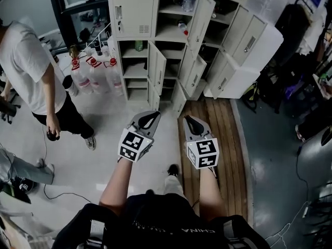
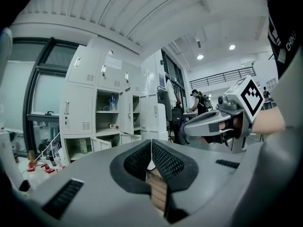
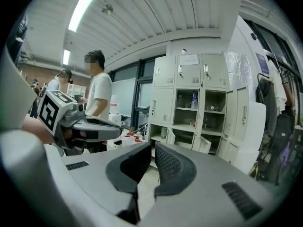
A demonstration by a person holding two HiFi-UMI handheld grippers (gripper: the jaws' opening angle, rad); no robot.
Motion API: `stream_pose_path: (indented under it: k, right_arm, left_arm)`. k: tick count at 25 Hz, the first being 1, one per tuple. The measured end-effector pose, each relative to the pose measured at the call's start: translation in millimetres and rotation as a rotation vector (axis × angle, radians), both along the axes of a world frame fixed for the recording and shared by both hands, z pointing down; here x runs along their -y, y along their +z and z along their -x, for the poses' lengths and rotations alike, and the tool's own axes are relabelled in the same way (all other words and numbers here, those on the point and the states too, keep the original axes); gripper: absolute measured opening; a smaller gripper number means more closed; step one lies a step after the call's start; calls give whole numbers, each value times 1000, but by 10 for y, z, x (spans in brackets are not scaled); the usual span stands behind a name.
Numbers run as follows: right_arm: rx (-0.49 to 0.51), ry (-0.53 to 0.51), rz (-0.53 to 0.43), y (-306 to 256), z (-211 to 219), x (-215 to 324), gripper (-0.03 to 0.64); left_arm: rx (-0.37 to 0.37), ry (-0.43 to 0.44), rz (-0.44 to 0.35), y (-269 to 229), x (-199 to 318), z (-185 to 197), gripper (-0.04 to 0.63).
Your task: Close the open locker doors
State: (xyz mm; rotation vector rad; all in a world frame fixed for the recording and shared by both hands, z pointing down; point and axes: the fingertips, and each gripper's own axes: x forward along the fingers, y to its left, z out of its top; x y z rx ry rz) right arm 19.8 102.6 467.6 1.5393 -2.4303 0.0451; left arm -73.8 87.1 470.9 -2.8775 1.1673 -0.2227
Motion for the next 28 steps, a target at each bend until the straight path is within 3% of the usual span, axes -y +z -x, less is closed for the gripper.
stream_pose_path:
  k: [19, 24, 28]
  right_arm:
    - [18, -114, -20, -274, -988, 1846, 48]
    - [41, -130, 3, -185, -1040, 2135, 48]
    - [36, -135, 12, -121, -966, 2353, 48]
  left_arm:
    - [14, -129, -32, -320, 1710, -923, 21]
    - [75, -150, -41, -261, 1952, -971, 21]
    - [64, -146, -31, -212, 2201, -923, 23]
